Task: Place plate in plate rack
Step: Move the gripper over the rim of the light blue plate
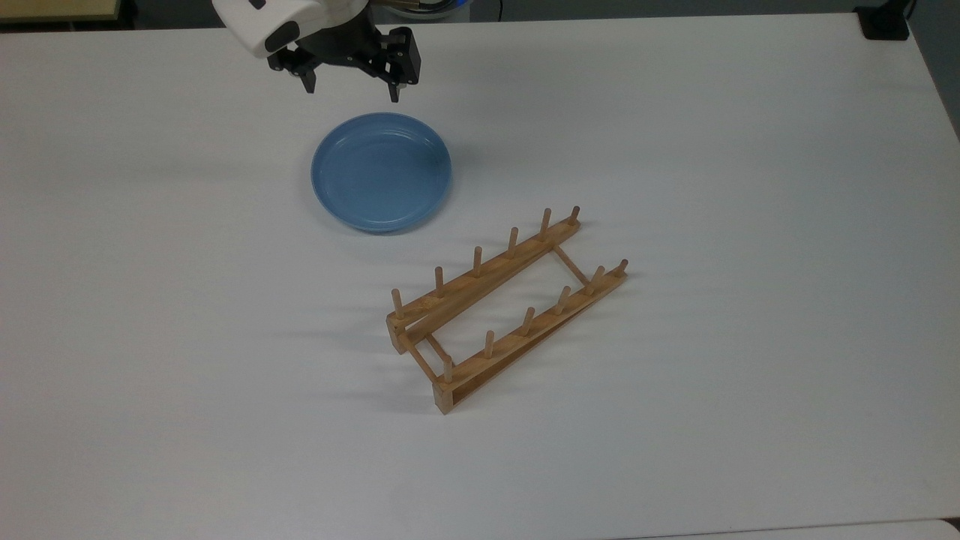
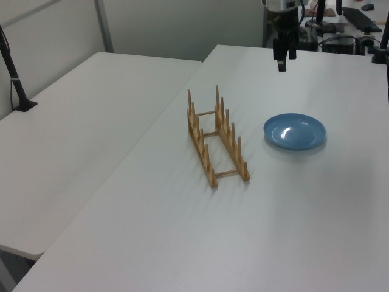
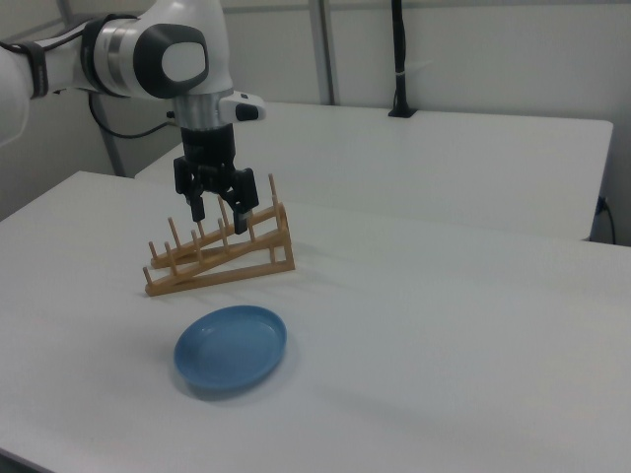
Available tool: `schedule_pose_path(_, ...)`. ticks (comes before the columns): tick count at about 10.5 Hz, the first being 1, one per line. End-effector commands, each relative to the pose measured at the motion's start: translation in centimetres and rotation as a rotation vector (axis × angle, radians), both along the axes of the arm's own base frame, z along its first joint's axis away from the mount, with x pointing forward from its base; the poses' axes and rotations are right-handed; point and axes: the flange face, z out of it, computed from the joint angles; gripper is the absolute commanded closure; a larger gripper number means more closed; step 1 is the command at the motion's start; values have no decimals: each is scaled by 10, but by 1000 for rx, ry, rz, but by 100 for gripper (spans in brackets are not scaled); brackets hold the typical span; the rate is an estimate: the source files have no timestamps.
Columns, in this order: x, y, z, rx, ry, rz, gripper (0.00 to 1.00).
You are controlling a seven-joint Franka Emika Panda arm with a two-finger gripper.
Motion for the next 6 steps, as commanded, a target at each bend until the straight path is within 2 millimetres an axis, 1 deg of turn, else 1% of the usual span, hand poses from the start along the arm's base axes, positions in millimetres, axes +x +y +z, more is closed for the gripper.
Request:
schedule_pose_path(1, -1, -3, 0, -13, -7, 27, 0)
schedule_pose_path(2, 7, -3, -3, -23, -47, 32, 0)
schedule_pose_path(3, 15, -3, -12, -31, -63, 39, 0)
schedule_pose_path(4, 20, -3, -21, -35, -60, 46, 0)
schedule_pose_path(6, 23, -4, -31, -30, -50, 134, 0)
